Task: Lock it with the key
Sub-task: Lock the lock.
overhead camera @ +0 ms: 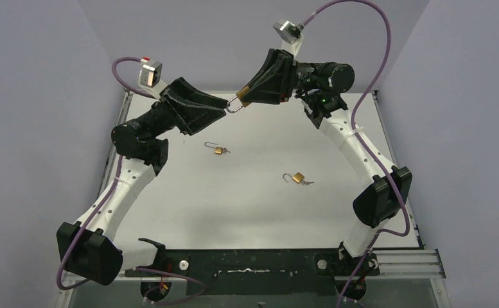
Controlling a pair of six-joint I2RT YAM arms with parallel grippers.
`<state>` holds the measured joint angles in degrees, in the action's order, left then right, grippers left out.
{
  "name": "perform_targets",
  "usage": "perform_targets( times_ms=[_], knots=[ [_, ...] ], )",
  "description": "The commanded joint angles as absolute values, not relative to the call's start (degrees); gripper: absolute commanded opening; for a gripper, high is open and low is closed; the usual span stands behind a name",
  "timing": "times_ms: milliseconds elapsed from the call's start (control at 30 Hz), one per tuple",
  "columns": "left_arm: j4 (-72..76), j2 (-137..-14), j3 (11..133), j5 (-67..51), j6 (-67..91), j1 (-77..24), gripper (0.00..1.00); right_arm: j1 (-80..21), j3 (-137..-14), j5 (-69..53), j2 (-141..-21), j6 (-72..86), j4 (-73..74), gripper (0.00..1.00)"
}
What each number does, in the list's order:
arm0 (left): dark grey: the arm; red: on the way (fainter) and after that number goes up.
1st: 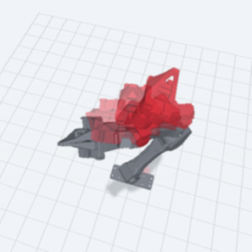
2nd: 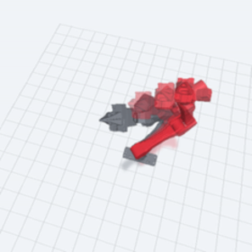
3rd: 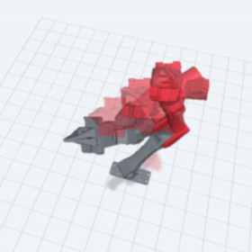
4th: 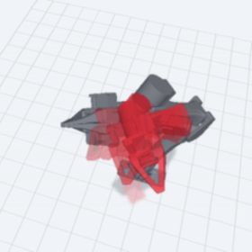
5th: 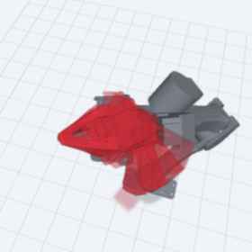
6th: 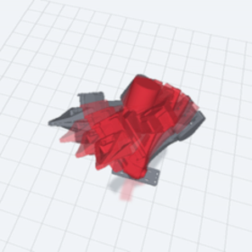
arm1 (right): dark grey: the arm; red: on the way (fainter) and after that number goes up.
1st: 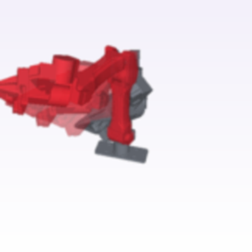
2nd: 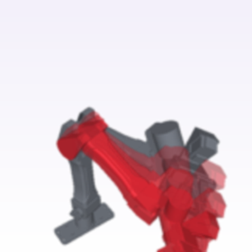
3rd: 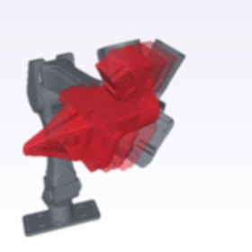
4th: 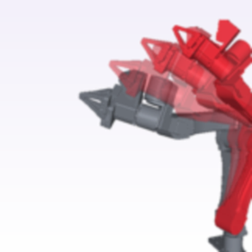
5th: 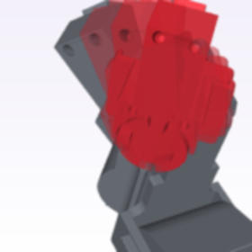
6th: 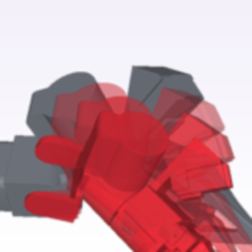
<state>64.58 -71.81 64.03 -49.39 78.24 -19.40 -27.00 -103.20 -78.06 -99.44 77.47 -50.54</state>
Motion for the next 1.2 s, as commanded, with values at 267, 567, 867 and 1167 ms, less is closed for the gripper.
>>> perform_targets(
  times_ms=[267,567,867,1167],
  knots=[
    [59.2,-70.4,67.4,-51.3,72.5,-20.8,0.41,-26.7,-106.6,-77.1,-99.8,77.8,-53.3,0.00],
    [58.4,-70.7,67.6,-51.0,71.4,-21.5,0.31,-26.7,-107.0,-77.2,-100.0,77.9,-53.2,0.00],
    [60.7,-71.2,67.0,-50.8,72.8,-21.6,0.23,-26.6,-106.5,-77.4,-99.9,77.9,-53.3,0.00],
    [60.4,-71.1,66.5,-50.7,72.2,-21.4,0.00,-26.7,-106.5,-77.9,-99.8,78.4,-53.6,0.00]
  ],
)
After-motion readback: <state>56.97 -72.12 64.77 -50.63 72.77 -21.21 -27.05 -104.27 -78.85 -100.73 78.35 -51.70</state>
